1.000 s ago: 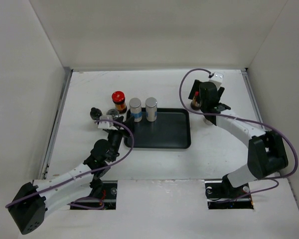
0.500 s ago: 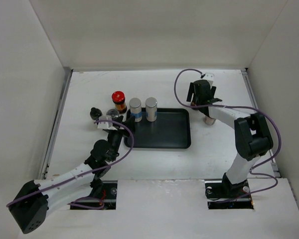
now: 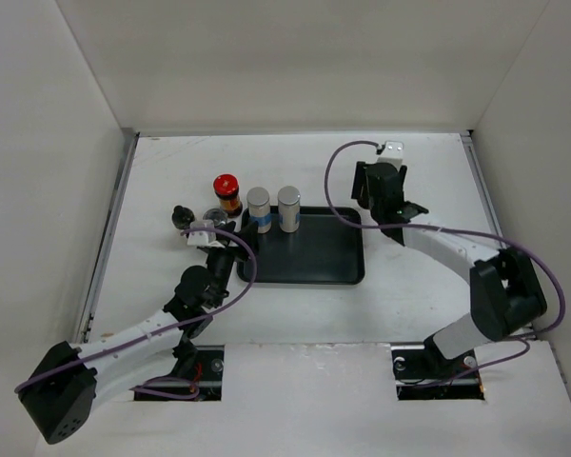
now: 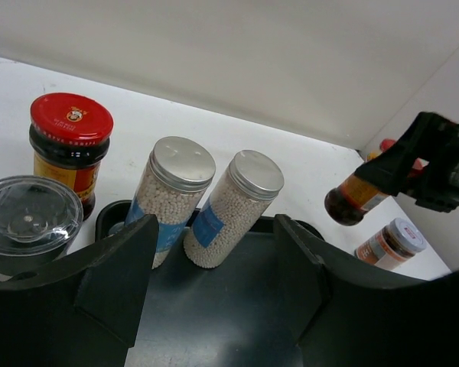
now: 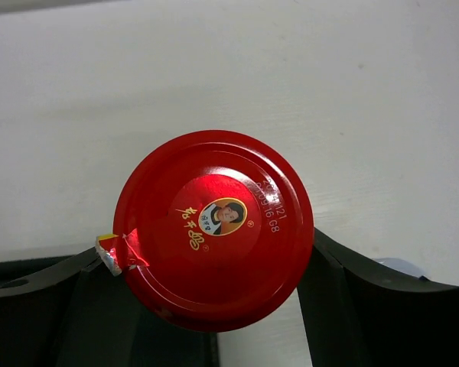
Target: Organize the condiment bottles
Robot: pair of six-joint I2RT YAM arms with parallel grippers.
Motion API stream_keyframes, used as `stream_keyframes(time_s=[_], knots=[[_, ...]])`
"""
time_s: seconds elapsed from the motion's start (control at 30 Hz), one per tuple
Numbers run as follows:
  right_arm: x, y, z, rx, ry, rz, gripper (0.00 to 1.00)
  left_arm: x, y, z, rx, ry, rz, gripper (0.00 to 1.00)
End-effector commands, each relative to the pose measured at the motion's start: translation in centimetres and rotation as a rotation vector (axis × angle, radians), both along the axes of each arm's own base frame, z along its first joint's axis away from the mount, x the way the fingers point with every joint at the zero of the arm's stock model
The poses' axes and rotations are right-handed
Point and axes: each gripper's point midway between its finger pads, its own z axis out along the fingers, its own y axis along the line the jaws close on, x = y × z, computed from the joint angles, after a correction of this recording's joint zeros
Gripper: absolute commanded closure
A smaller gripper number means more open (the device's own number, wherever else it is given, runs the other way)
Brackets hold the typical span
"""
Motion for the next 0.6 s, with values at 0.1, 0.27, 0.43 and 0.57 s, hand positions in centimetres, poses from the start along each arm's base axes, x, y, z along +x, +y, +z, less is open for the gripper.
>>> stream_keyframes(time_s=[0.1, 0.27, 0.43, 0.57], knots=[[-2.5, 8.4, 7.3, 0.181, -0.243, 0.199, 0.37, 0.1, 0.3, 1.2, -0.052, -0.039, 0.006, 0.40], [-3.2, 12.6, 5.8, 0.209, -0.224, 0.286, 0.37, 0.1, 0.2, 1.1, -0.056, -0.034, 0.001, 0.40], [-2.7, 15.8, 3.9, 0.204, -0.192, 0.339, 0.36, 0.0, 0.4, 1.1, -0.062, -0.038, 0.005, 0.40], [-2.2, 16.7, 2.3, 0.203, -0.181, 0.338, 0.35, 0.1, 0.3, 0.9, -0.058, -0.032, 0.002, 0.40]])
